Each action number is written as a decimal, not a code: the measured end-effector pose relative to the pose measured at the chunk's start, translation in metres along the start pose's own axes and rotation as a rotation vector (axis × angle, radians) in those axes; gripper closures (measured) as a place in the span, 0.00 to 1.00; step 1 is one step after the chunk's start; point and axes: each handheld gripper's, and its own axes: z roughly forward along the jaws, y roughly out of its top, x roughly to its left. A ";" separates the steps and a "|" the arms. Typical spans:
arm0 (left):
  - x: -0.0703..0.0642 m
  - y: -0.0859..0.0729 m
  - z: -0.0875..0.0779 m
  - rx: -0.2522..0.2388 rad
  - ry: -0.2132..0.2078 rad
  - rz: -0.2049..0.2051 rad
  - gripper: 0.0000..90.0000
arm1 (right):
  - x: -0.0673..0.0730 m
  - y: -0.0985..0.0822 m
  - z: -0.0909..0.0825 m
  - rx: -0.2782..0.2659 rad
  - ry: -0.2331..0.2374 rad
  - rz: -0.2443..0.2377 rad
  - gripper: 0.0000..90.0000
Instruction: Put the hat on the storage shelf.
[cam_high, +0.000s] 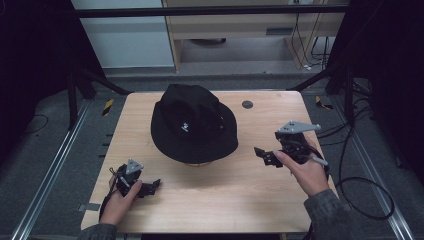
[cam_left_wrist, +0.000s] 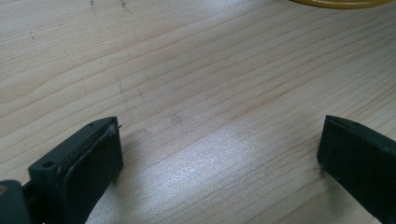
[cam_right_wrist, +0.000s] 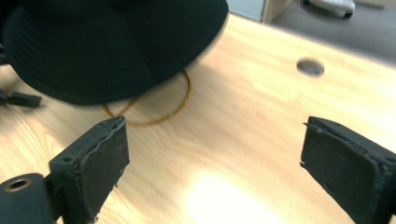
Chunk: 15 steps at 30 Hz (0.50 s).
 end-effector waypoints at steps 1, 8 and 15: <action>0.000 0.000 0.000 0.000 0.000 0.000 0.00 | -0.001 -0.008 0.003 0.009 -0.002 0.005 0.10; 0.000 0.000 0.000 0.000 0.000 0.000 0.00 | 0.002 -0.078 0.039 0.119 -0.015 0.071 0.10; 0.000 0.000 0.000 0.000 0.000 0.000 0.00 | 0.000 -0.099 0.055 0.178 -0.063 0.069 0.09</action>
